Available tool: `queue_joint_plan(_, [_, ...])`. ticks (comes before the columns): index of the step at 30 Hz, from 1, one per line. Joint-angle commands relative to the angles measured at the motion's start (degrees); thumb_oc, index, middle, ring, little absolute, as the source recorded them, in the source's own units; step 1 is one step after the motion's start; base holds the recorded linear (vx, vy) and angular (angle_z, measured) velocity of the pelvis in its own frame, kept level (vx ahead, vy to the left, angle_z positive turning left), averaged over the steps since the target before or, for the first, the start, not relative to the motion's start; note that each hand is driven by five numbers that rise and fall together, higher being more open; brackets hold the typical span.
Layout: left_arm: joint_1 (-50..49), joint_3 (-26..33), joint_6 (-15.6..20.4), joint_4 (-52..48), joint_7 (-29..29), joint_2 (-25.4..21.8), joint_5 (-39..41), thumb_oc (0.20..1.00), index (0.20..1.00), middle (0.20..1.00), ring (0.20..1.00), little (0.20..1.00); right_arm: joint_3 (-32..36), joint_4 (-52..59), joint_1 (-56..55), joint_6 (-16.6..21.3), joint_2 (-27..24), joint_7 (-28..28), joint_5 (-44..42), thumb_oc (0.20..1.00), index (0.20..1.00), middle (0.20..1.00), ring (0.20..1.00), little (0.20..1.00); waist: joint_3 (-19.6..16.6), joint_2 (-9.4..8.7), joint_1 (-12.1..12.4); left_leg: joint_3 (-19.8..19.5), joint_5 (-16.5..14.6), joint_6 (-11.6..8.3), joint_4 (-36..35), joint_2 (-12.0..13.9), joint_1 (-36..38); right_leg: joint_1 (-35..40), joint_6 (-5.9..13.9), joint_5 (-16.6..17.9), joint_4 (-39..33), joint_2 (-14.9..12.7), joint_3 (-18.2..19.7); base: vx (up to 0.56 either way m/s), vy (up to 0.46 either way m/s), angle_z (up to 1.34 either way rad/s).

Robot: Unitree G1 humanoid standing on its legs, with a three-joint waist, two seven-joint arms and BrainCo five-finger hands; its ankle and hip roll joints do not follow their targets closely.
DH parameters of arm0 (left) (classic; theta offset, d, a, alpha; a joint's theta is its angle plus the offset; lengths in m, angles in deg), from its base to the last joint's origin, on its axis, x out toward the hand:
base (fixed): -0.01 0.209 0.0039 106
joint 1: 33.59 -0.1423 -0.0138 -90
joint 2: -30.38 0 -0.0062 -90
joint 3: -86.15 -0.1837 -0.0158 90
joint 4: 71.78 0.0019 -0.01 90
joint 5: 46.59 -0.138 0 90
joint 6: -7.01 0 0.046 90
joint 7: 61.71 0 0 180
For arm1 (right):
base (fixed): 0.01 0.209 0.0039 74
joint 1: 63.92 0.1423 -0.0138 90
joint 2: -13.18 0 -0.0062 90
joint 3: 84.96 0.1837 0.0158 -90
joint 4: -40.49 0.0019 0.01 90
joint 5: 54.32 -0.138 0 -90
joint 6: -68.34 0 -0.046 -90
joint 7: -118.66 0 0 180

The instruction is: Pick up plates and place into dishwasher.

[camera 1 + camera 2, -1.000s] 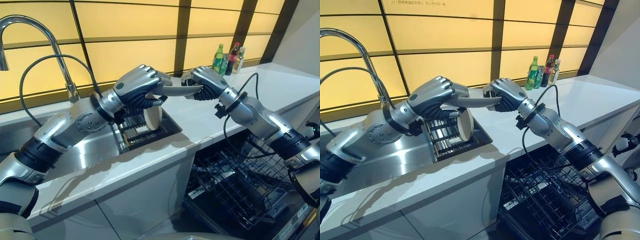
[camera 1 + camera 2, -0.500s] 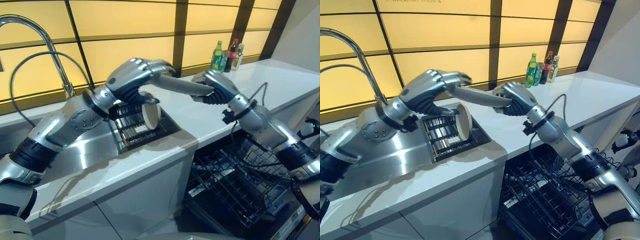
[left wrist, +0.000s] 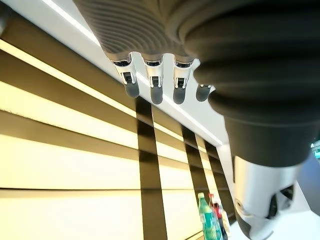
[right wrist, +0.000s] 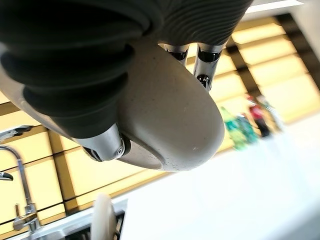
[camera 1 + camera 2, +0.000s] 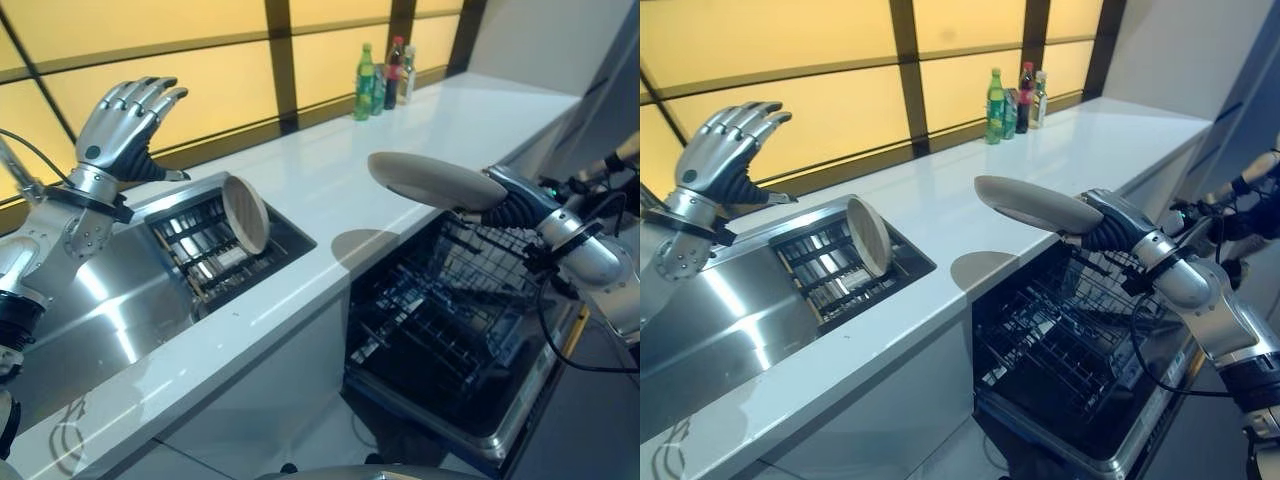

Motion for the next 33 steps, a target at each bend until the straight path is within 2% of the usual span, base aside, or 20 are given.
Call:
queue_joint_plan(1, [3.8,3.2,-2.0,5.1,-1.4,-2.3,0.9,1.0,1.0,1.0,1.0,1.0,3.6,2.1,0.9,-2.1,-1.9,-4.5,-7.7,0.2,0.2,0.2,0.2,0.2,2.3,0.79,-0.6,2.4,-13.5,4.55,11.4,-4.1,-1.1,-0.3,3.9,-12.9,12.9,-1.1,-0.8,-0.07,0.03,-0.24])
queue_joint_plan(6, [4.1,1.8,-2.7,8.7,-0.7,-1.1,0.0,1.0,1.0,1.0,1.0,1.0,3.3,-1.5,-1.4,-6.2,0.5,-9.8,-9.6,0.2,0.2,0.2,0.2,0.2,3.5,1.34,-1.5,3.1,-14.2,4.27,13.1,-4.4,-1.2,-0.2,3.71,-13.9,14.0,-1.2,-0.6,-0.01,0.021,-0.14])
queue_joint_plan(10, [6.1,-1.7,-4.5,9.7,0.9,-1.3,-0.9,1.0,1.0,1.0,1.0,1.0,1.6,-3.5,-1.3,-9.3,0.2,-11.6,-9.6,0.2,0.2,0.2,0.2,0.2,4.3,1.61,-2.0,3.6,-14.6,4.07,14.6,-4.3,-1.9,-0.7,3.6,-14.5,15.1,-1.6,-0.6,-0.01,0.034,-0.06])
queue_joint_plan(18, [14.0,-9.1,-7.9,13.2,4.0,-2.5,-0.4,1.0,1.0,1.0,1.0,1.0,-3.4,-10.2,3.1,-14.4,-1.3,-13.3,-7.9,0.2,0.2,0.2,0.2,0.2,8.6,2.05,-1.9,3.4,-14.7,3.87,18.4,-4.3,-6.1,-3.5,3.07,-15.3,18.1,-2.6,-0.7,-0.05,0.022,-0.03])
queue_joint_plan(24, [19.4,-14.1,-9.9,14.0,5.3,-2.8,-1.8,1.0,1.0,1.0,1.0,1.0,-8.0,-12.5,7.2,-16.4,-1.1,-14.2,-6.8,0.2,0.2,0.2,0.2,0.2,11.4,2.06,-1.6,2.9,-14.3,3.82,18.9,-4.7,-8.1,-5.0,2.92,-15.0,18.1,-3.0,-0.7,-0.08,0.025,-0.01])
queue_joint_plan(33, [29.8,-23.0,-12.0,17.2,6.3,0.6,-3.9,1.0,1.0,1.0,1.0,1.0,-19.8,-20.0,19.4,-18.7,2.8,-15.8,-6.7,0.2,0.2,0.2,0.2,0.2,14.2,2.28,-0.4,2.0,-13.3,3.79,18.8,-5.4,-9.9,-6.0,2.68,-13.9,17.0,-3.2,-0.6,-0.02,0.044,-0.02])
